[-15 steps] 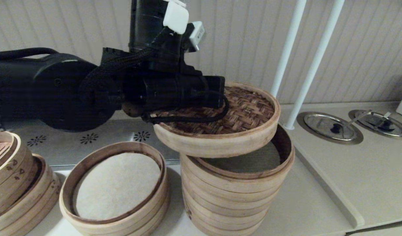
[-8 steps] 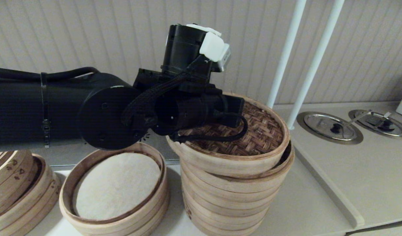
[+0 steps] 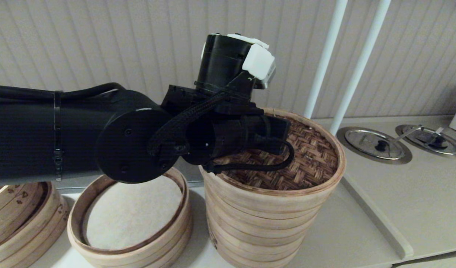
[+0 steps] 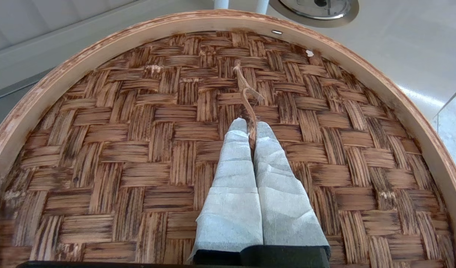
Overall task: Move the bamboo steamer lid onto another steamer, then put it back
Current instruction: Put the steamer
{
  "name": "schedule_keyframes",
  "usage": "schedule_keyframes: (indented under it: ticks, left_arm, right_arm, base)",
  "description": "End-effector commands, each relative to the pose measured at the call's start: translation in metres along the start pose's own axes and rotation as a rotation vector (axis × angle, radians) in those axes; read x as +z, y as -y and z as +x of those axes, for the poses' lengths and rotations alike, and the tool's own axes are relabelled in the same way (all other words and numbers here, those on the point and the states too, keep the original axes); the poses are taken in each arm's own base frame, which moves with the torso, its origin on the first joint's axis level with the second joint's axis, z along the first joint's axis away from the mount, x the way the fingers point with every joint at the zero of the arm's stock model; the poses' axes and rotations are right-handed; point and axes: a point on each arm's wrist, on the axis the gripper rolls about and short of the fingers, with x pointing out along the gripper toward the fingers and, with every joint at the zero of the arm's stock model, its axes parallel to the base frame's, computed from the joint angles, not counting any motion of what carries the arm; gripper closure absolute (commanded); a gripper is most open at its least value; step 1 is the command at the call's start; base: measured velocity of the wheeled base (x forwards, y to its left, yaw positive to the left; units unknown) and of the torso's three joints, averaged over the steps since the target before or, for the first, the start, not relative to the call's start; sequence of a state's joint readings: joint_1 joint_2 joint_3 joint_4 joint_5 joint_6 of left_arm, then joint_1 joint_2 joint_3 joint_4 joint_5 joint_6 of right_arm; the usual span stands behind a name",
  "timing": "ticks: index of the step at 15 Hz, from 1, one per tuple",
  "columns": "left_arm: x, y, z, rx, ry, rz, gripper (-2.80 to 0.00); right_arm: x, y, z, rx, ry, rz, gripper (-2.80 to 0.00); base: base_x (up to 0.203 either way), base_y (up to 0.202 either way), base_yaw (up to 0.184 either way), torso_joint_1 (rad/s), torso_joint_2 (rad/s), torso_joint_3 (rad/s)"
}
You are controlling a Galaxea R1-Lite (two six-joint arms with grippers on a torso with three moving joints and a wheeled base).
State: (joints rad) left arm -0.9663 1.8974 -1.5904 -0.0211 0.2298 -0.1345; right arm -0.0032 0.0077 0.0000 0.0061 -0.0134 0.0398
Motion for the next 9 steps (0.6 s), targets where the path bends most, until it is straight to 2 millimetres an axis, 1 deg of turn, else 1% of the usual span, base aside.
schedule_keyframes:
  ticks: [1, 2, 4, 5, 9]
  left_arm:
    - [-0.001, 0.002, 0.001, -0.003, -0.001, 0.001, 0.00]
    - [-0.003, 0.003, 0.005, -0.001, -0.007, 0.002, 0.00]
    - [0.000, 0.003, 0.006, -0.002, 0.003, 0.001, 0.00]
    - [0.000, 0.003, 0.010, 0.001, 0.002, 0.000, 0.00]
    - [0.000, 0.003, 0.013, 0.004, 0.003, 0.001, 0.00]
  right_arm:
    - [-0.001, 0.000, 0.000, 0.000, -0.003, 0.000, 0.00]
    - [-0.001, 0.000, 0.000, 0.000, -0.003, 0.000, 0.00]
    - [-0.001, 0.000, 0.000, 0.000, -0.003, 0.000, 0.00]
    - [-0.001, 0.000, 0.000, 0.000, -0.003, 0.000, 0.00]
    - [-0.001, 0.000, 0.000, 0.000, -0.003, 0.000, 0.00]
  base:
    - [0.000, 0.000, 0.000, 0.000, 0.00, 0.000]
    - [0.000, 0.000, 0.000, 0.000, 0.00, 0.000]
    - [0.000, 0.000, 0.000, 0.000, 0.00, 0.000]
    - [0.000, 0.000, 0.000, 0.000, 0.00, 0.000]
    - [0.000, 0.000, 0.000, 0.000, 0.00, 0.000]
